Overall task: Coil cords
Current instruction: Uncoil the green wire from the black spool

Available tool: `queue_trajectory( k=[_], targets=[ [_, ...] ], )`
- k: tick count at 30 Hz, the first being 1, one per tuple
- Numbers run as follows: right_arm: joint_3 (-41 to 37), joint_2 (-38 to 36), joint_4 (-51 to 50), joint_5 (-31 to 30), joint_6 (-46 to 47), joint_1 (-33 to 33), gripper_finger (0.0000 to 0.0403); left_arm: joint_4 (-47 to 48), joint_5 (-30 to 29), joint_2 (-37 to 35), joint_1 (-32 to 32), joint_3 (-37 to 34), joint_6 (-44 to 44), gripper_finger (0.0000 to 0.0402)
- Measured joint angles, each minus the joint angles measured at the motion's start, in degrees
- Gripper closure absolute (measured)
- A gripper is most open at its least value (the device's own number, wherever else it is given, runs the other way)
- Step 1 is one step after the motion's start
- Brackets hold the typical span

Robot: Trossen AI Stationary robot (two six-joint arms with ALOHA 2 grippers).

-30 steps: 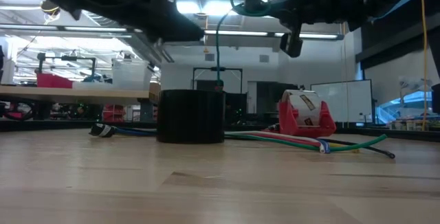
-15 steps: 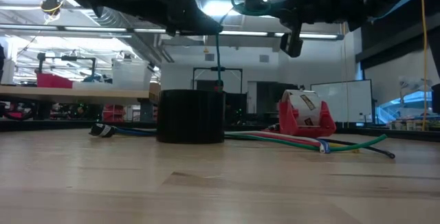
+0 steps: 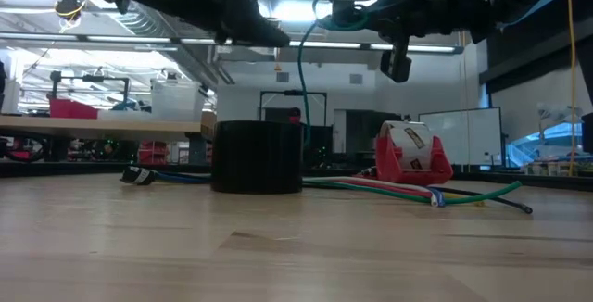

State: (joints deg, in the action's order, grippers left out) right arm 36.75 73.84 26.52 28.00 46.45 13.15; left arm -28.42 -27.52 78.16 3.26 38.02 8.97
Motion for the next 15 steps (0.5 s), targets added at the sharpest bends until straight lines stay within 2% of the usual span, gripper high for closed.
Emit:
queue_trajectory(
  k=[6, 15],
  targets=[
    [0.0, 0.0, 0.26, -3.53, -0.37, 0.0, 0.0401, -0.49, 7.18, 0.41, 0.89, 0.0, -3.05, 0.0285],
    [0.0, 0.0, 0.51, -3.53, -0.34, -0.01, 0.0401, -1.1, 7.7, 1.16, -0.09, 0.02, -3.17, 0.0285]
  ],
)
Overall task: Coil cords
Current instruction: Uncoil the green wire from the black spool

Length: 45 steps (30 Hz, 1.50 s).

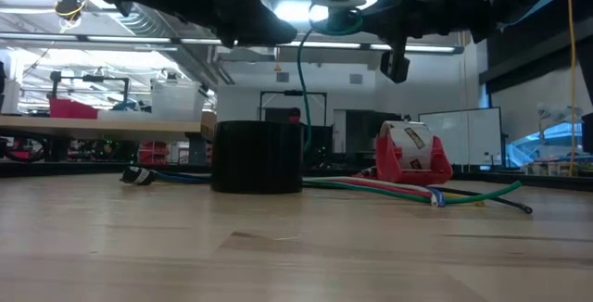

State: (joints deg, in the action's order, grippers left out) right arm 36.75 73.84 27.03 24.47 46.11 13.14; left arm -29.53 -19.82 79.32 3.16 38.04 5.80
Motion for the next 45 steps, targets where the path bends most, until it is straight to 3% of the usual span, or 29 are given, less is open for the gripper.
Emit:
queue_trajectory(
  k=[20, 29, 38, 45],
  targets=[
    [0.0, 0.0, 0.33, 0.63, 0.01, -0.04, 0.0401, -4.42, 2.78, 5.79, -2.82, 2.95, 3.34, 0.029],
    [0.0, 0.0, 0.22, 0.63, -0.04, -0.04, 0.0401, -4.52, 2.67, 5.8, -3.44, 2.93, 1.03, 0.0394],
    [0.0, 0.0, -0.09, 2.58, -0.04, -0.04, 0.0401, -2.01, 2.48, 5.8, -3.49, 2.93, 2.76, 0.0399],
    [0.0, 0.0, -0.15, 5.18, 0.15, -0.04, 0.0401, 7.69, 0.33, 5.8, -4.39, 2.89, -2.02, 0.0363]
  ],
)
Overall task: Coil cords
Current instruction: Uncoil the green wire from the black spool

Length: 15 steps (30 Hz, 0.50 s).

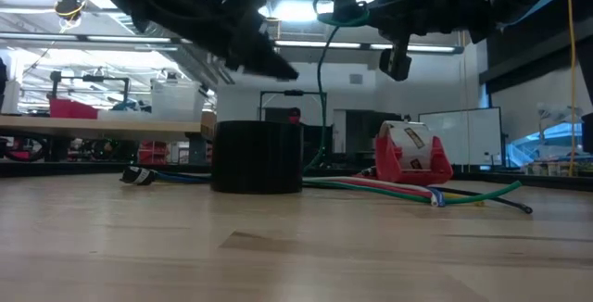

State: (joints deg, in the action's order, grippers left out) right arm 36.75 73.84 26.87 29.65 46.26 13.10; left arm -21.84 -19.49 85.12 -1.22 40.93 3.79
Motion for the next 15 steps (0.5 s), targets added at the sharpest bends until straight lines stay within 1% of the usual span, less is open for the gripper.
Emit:
queue_trajectory(
  k=[3, 6, 8, 12, 15],
  targets=[
    [0.0, 0.0, 0.0, 0.0, -0.06, 0.04, 0.0401, 0.27, 2.31, 0.0, -0.38, 0.0, -4.55, 0.0335],
    [0.0, 0.0, 0.0, 0.08, -0.9, 0.04, 0.0401, -1.77, 5.73, 0.0, -0.72, 0.0, -6.8, 0.0305],
    [0.0, 0.0, 0.02, 1.37, -1.86, 0.04, 0.0401, -3.61, 6.58, 0.0, -0.72, 0.0, -8.49, 0.0287],
    [0.0, 0.0, 0.08, 3.63, -2.19, 0.04, 0.0401, -4.29, 8.32, -0.02, -0.71, 0.0, -9.38, 0.026],
    [0.0, 0.0, 0.47, 5.05, -2.27, 0.04, 0.0401, -4.77, 8.84, -0.02, -0.71, 0.0, -9.39, 0.0249]
  ],
)
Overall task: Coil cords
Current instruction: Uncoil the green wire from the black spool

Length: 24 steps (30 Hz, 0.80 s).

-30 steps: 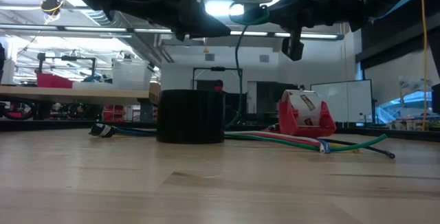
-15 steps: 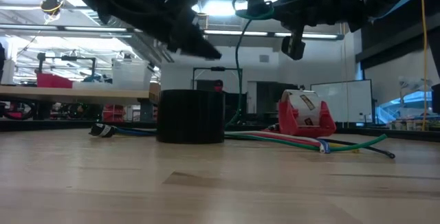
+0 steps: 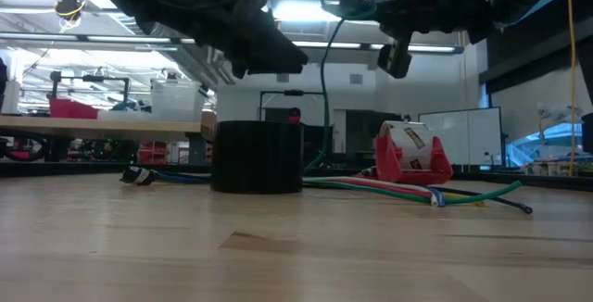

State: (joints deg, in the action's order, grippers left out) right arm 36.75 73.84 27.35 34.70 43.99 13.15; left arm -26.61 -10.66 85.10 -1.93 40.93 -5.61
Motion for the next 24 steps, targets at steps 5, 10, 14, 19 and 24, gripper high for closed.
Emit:
queue_trajectory(
  k=[5, 10, 14, 19, 24],
  targets=[
    [0.0, 0.0, 0.6, 0.94, -0.66, -0.02, 0.0401, -2.77, 1.88, 0.02, 0.24, 0.0, 0.08, 0.0249],
    [0.02, 0.0, 2.53, 1.88, -0.66, -0.01, 0.0401, -8.68, 3.19, 1.96, 1.24, 0.0, 4.32, 0.0251],
    [0.07, -0.02, 2.81, 2.45, -0.5, -0.02, 0.0401, -10.4, 3.19, 4.37, 1.21, 0.15, 5.12, 0.0252],
    [0.07, -0.02, 2.75, 2.45, -0.48, -0.06, 0.0401, -13.36, 3.06, 7.83, 1.15, 2.22, 5.24, 0.0254],
    [0.07, -0.02, 2.64, 2.45, -0.34, -0.06, 0.0401, -13.94, 3.08, 12.28, 1.14, 6.23, 9.27, 0.0253]
  ],
)
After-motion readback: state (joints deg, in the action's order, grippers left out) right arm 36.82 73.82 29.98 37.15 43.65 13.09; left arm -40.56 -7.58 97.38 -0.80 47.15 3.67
